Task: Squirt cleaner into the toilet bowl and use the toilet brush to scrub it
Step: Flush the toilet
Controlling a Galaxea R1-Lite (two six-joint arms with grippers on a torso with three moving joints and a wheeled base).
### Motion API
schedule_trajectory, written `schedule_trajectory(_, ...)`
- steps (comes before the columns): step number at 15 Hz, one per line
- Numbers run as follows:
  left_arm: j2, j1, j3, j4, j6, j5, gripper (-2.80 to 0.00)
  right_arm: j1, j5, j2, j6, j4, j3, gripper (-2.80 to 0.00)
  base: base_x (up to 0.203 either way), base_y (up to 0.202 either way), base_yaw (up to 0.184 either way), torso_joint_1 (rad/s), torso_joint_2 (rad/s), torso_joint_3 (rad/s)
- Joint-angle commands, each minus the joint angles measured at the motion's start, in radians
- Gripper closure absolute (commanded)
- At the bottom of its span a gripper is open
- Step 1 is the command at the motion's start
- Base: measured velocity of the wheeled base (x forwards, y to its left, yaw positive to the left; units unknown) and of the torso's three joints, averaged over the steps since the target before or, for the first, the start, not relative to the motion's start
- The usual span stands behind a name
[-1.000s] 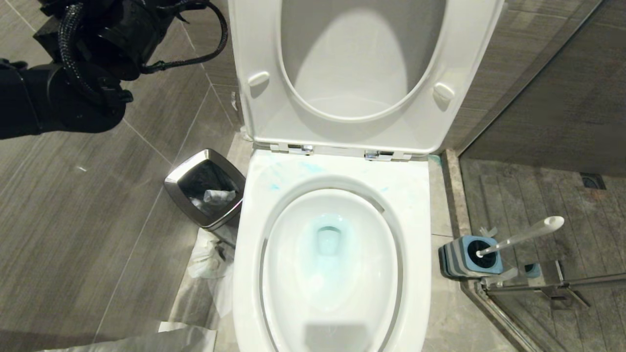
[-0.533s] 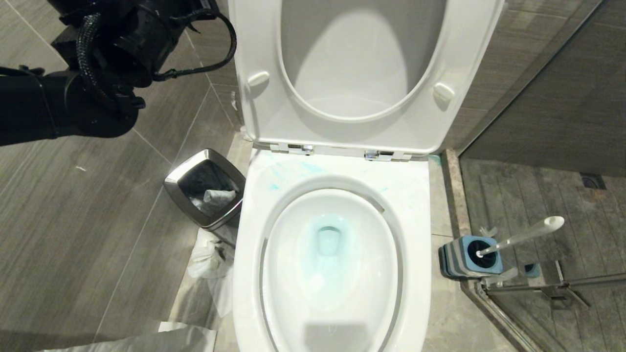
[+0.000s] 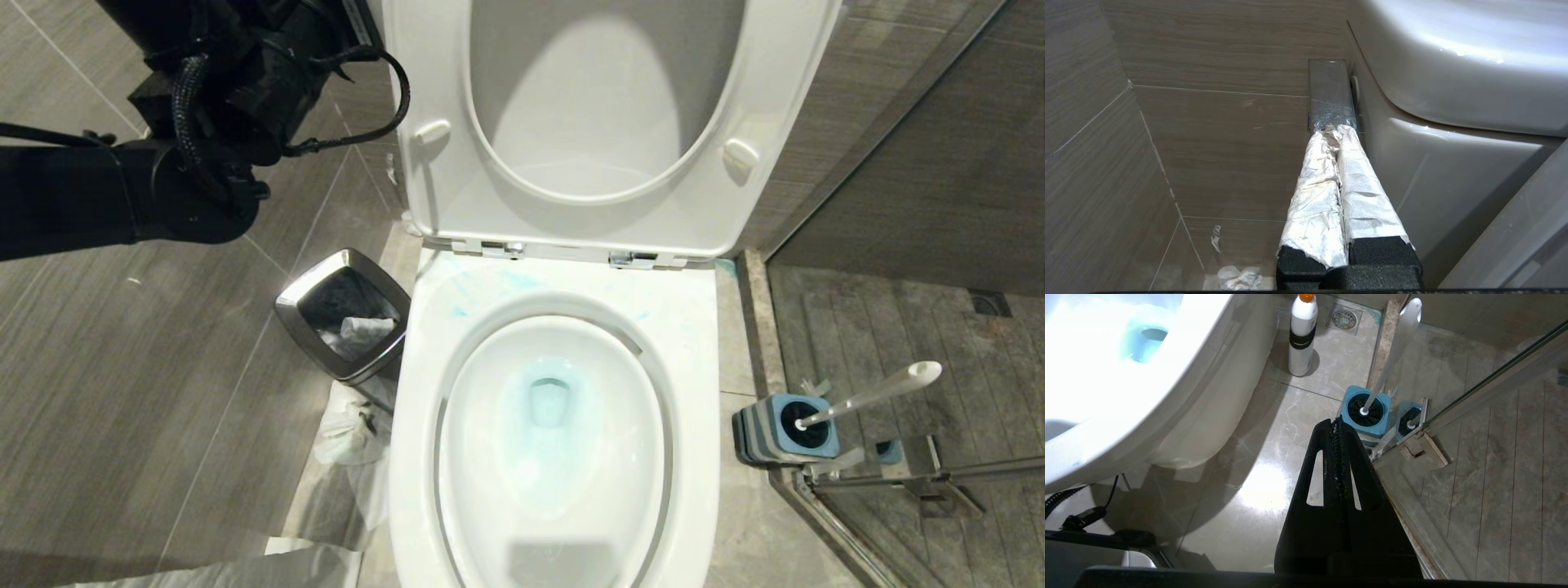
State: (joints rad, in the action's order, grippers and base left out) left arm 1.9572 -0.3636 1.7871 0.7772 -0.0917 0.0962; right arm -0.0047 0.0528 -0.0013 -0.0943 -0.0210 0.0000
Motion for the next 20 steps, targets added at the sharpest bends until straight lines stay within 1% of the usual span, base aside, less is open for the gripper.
schedule_trajectory(1,0.027,0.0,0.011,-0.002,0.0,0.0,0.0,0.0,0.001,0.0,-0.001,-0.001,0.012,0.0,0.0,0.0,0.0,0.0,0.0,0.0)
schedule_trajectory(4,0.07,0.0,0.044,-0.01,-0.002,-0.001,0.0,0.0,0.001,0.0,-0.001,-0.001,0.012,0.0,0.0,0.0,0.0,0.0,0.0,0.0)
schedule_trajectory(8,0.115,0.002,0.048,0.0,-0.002,-0.001,0.0,0.0,0.001,0.0,-0.001,-0.001,0.012,0.0,0.0,0.0,0.0,0.0,0.0,0.0)
schedule_trajectory(14,0.105,0.002,0.038,0.002,-0.016,0.005,0.0,0.0,0.001,0.0,-0.001,-0.001,0.012,0.0,0.0,0.0,0.0,0.0,0.0,0.0)
schedule_trajectory(20,0.101,-0.003,0.038,0.002,-0.016,0.007,0.0,0.0,0.001,0.0,-0.001,-0.001,0.012,0.0,0.0,0.0,0.0,0.0,0.0,0.0)
